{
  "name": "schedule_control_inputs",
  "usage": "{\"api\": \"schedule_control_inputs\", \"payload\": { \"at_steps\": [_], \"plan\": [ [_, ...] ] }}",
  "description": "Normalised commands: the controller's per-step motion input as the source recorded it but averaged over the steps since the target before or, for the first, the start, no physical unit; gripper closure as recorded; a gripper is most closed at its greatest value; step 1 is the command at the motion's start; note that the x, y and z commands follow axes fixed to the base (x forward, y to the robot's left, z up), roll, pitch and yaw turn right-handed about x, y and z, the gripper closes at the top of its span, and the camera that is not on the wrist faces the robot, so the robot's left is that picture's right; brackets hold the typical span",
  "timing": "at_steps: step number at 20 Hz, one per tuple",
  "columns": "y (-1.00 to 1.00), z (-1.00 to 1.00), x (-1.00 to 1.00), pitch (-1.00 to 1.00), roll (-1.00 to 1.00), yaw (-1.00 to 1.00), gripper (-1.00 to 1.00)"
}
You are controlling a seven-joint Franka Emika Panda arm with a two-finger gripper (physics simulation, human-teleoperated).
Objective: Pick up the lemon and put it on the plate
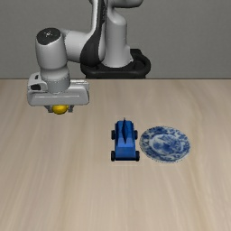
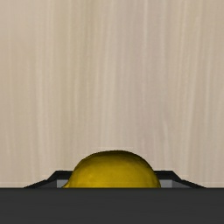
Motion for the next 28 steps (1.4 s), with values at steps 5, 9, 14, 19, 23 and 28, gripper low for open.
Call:
{"api": "schedule_control_inputs", "payload": {
  "at_steps": [5,9,14,19,23,28],
  "plan": [
    [1.00,0.00,0.00,0.00,0.00,0.00,1.00],
    [1.00,0.00,0.00,0.00,0.00,0.00,1.00],
    [1.00,0.00,0.00,0.00,0.00,0.00,1.00],
    [1.00,0.00,0.00,0.00,0.00,0.00,1.00],
    [1.00,0.00,0.00,0.00,0.00,0.00,1.00],
    [1.00,0.00,0.00,0.00,0.00,0.00,1.00]
  ]
}}
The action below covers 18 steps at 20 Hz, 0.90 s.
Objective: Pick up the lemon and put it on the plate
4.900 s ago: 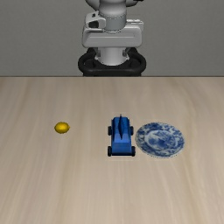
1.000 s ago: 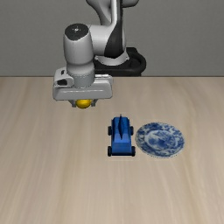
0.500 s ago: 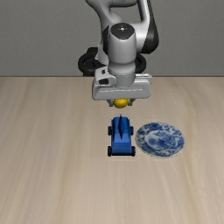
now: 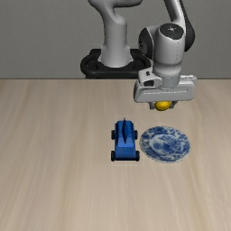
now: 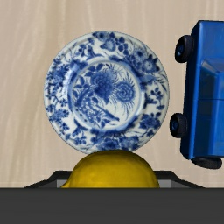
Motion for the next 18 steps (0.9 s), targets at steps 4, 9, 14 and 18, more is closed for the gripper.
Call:
{"api": "schedule_control_inputs", "payload": {
  "at_steps": [4,9,14,18],
  "plan": [
    [0.00,0.00,1.00,0.00,0.00,0.00,1.00],
    [-0.20,0.00,0.80,0.00,0.00,0.00,1.00],
    [0.00,0.00,-0.40,0.00,0.00,0.00,-1.00],
    [0.00,0.00,0.00,0.00,0.00,0.00,-1.00]
  ]
}}
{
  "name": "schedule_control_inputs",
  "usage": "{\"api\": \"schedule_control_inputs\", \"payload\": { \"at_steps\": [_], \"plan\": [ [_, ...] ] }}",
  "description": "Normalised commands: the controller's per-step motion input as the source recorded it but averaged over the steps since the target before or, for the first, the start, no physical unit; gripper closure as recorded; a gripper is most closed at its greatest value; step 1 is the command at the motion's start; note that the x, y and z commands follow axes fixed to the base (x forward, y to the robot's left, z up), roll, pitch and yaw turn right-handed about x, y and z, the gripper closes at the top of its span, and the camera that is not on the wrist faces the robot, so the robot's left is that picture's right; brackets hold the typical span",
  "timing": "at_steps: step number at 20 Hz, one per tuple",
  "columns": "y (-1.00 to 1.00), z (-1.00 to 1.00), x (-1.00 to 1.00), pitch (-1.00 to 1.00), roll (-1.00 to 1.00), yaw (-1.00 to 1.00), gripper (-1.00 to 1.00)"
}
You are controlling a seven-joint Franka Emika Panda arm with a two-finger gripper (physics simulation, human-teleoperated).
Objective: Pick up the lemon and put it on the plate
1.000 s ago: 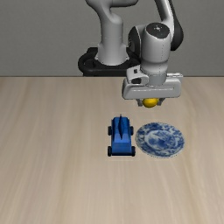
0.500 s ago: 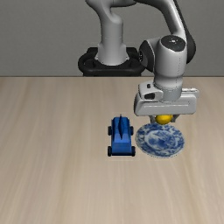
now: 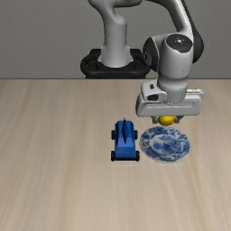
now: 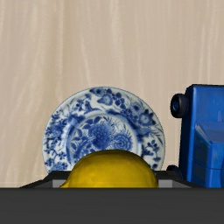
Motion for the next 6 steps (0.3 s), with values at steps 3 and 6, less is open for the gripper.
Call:
{"api": "schedule_control_inputs", "payload": {
  "at_steps": [3,6],
  "plan": [
    [0.00,0.00,0.00,0.00,0.00,0.00,-1.00],
    [0.00,0.00,0.00,0.00,0.00,0.00,-1.00]
  ]
}}
